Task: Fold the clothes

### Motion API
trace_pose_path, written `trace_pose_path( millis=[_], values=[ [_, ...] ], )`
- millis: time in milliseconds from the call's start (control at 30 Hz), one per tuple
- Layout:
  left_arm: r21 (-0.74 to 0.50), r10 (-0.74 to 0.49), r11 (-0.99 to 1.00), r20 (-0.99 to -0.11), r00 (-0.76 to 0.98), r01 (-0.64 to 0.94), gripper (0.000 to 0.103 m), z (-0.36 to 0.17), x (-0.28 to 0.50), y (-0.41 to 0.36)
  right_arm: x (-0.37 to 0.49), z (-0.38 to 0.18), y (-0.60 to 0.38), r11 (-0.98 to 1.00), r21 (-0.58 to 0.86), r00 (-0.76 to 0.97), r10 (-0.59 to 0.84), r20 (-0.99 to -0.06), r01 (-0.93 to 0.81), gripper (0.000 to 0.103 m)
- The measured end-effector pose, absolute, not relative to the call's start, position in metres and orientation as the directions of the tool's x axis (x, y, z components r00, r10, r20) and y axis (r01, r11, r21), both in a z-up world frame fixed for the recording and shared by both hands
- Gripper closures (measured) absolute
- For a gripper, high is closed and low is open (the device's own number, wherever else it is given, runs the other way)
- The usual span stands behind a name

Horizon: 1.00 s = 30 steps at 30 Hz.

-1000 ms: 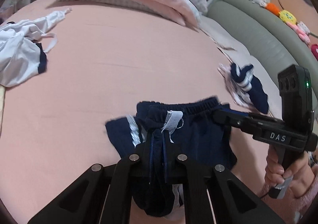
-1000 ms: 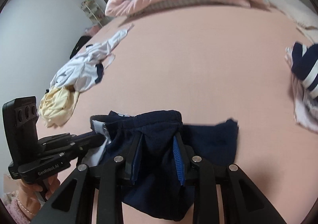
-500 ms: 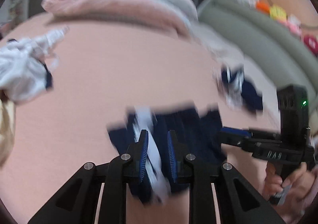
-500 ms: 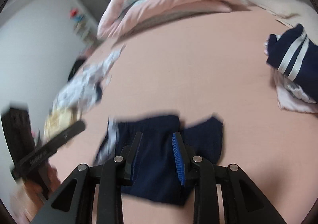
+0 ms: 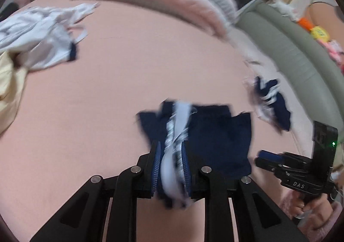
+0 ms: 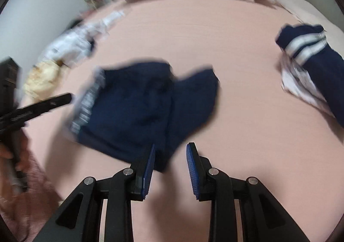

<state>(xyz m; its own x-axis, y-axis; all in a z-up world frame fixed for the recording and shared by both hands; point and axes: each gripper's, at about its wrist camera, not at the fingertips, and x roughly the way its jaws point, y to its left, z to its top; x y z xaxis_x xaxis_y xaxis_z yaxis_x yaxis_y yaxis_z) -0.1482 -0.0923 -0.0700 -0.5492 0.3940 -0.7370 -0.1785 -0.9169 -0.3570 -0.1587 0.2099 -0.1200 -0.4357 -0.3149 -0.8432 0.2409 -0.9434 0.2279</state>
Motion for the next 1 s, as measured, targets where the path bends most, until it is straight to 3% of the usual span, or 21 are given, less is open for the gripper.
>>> trace_pose_path(
  millis=[100,267,333,467,567,600,767,833,933,967,1000],
  values=[
    [-0.275,0.36,-0.932,-0.763,-0.537,-0.234,0.085,-0.073,-0.16,-0.063,-0.171,-0.105,0.189,-0.934,0.23,-0.477,-0.338,-0.811,0.272,0.073],
    [-0.209,0.297,-0.949,-0.846,-0.442,-0.236,0.086,-0.111,-0.187,-0.058,-0.203,-0.127,0.157,-0.952,0.149,-0.432,-0.256,-0.865,0.267,0.073],
    [-0.274,0.336,-0.941,-0.828,-0.449,-0.199,0.086,-0.105,-0.188,-0.077,-0.212,-0.142,0.157,-0.967,0.103,-0.387,-0.189,-0.903,0.232,0.074],
    [-0.327,0.351,-0.934,-0.768,-0.535,-0.144,0.086,-0.087,-0.182,-0.108,-0.208,-0.132,0.197,-0.983,0.161,-0.406,-0.183,-0.895,0.088,0.074],
    [-0.39,0.422,-0.902,-0.716,-0.556,-0.183,0.085,-0.08,-0.18,-0.097,-0.199,-0.114,0.211,-0.944,0.302,-0.477,-0.328,-0.815,0.132,0.073],
    [-0.399,0.441,-0.894,-0.701,-0.561,-0.204,0.085,-0.079,-0.181,-0.085,-0.199,-0.112,0.206,-0.945,0.288,-0.478,-0.327,-0.815,0.157,0.073],
    [-0.259,0.31,-0.95,-0.837,-0.452,-0.174,0.085,-0.119,-0.198,-0.062,-0.215,-0.128,0.167,-0.959,0.161,-0.432,-0.25,-0.867,0.233,0.073],
    [-0.358,0.382,-0.923,-0.805,-0.454,-0.142,0.085,-0.117,-0.2,-0.08,-0.221,-0.137,0.165,-0.973,0.122,-0.411,-0.195,-0.891,0.198,0.073],
    [-0.394,0.386,-0.913,-0.743,-0.547,-0.109,0.084,-0.089,-0.191,-0.106,-0.22,-0.125,0.182,-0.979,0.173,-0.447,-0.203,-0.871,0.106,0.073],
    [-0.407,0.404,-0.905,-0.73,-0.55,-0.124,0.078,-0.085,-0.189,-0.111,-0.214,-0.121,0.188,-0.974,0.204,-0.447,-0.225,-0.866,0.095,0.073],
    [-0.427,0.42,-0.896,-0.737,-0.53,-0.117,0.064,-0.087,-0.189,-0.116,-0.208,-0.117,0.195,-0.968,0.235,-0.448,-0.248,-0.859,0.085,0.072]
  ],
)
